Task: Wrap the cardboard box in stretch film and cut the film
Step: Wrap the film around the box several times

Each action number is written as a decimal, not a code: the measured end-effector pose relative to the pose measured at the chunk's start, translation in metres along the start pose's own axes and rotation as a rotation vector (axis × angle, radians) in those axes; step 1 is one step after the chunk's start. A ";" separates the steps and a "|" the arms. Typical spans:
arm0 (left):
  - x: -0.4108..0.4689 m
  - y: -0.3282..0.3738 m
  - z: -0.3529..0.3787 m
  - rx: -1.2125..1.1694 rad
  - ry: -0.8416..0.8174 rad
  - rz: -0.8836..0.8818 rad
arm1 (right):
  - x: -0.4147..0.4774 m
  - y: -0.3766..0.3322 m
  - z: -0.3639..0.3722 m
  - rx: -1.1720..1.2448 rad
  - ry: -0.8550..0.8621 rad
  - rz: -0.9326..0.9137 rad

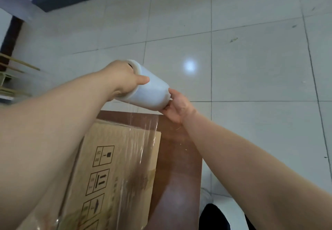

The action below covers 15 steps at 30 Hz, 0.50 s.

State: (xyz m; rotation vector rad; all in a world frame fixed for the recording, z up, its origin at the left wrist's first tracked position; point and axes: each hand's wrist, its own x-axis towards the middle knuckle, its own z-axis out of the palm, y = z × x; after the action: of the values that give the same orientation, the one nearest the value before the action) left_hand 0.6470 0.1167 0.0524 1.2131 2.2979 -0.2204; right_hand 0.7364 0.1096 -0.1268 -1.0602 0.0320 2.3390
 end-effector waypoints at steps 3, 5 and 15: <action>0.006 0.004 -0.006 0.099 0.006 0.002 | 0.007 -0.008 0.011 -0.119 0.002 0.060; 0.009 0.010 -0.009 0.149 0.000 0.002 | 0.015 -0.015 0.016 -0.183 0.014 0.081; 0.024 0.012 -0.026 0.088 0.011 -0.065 | 0.037 -0.047 0.037 -0.215 -0.141 0.215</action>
State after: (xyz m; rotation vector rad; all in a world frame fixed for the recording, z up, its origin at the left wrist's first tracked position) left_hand 0.6360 0.1503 0.0631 1.1860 2.3610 -0.3422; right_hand 0.7145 0.1760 -0.1179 -1.0324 -0.1701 2.6536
